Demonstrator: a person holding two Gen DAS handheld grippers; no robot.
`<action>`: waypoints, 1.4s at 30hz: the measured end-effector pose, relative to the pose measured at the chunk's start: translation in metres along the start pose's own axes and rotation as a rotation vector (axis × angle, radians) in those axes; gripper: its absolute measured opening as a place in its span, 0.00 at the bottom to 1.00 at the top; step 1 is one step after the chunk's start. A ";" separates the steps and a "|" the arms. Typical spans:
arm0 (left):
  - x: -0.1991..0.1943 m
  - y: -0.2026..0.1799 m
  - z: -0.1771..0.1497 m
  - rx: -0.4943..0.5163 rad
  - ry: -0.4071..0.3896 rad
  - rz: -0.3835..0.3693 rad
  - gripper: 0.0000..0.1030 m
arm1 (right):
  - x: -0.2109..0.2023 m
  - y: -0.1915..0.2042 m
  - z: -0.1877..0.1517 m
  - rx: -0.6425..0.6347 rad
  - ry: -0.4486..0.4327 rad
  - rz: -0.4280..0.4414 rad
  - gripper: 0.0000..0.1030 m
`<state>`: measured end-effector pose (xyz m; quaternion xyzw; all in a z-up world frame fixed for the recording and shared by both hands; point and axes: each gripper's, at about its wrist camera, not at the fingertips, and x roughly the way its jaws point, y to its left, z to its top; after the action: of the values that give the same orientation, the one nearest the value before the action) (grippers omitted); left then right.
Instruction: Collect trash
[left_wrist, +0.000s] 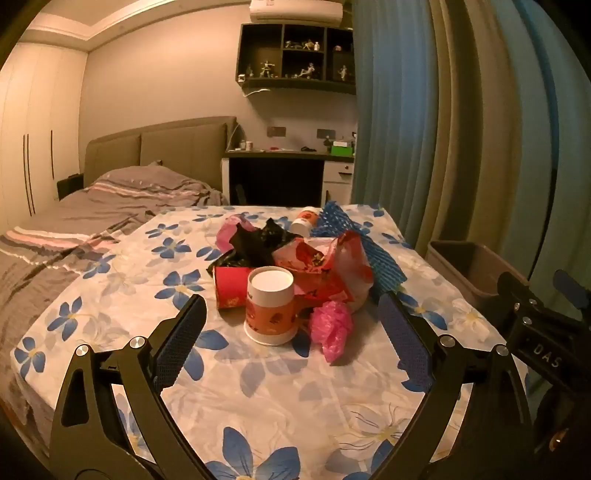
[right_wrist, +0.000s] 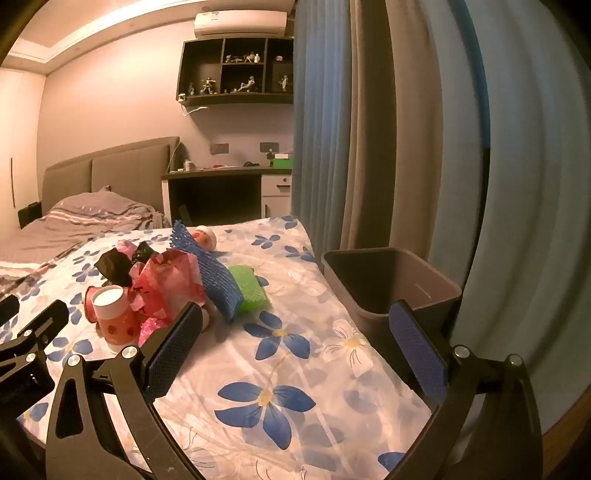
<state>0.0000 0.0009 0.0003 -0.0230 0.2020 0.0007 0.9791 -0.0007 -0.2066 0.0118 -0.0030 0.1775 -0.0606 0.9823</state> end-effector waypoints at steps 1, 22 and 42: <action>0.000 0.000 0.000 0.000 -0.002 -0.001 0.90 | 0.000 0.000 0.000 0.001 0.002 -0.001 0.95; -0.001 0.000 0.000 0.005 -0.009 0.000 0.90 | 0.000 0.000 -0.001 0.002 -0.002 -0.001 0.95; 0.000 -0.004 -0.001 0.003 -0.011 -0.009 0.90 | -0.002 -0.006 -0.001 0.002 -0.005 -0.005 0.95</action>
<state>-0.0004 -0.0031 0.0000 -0.0225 0.1965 -0.0038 0.9802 -0.0033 -0.2124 0.0115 -0.0024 0.1751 -0.0633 0.9825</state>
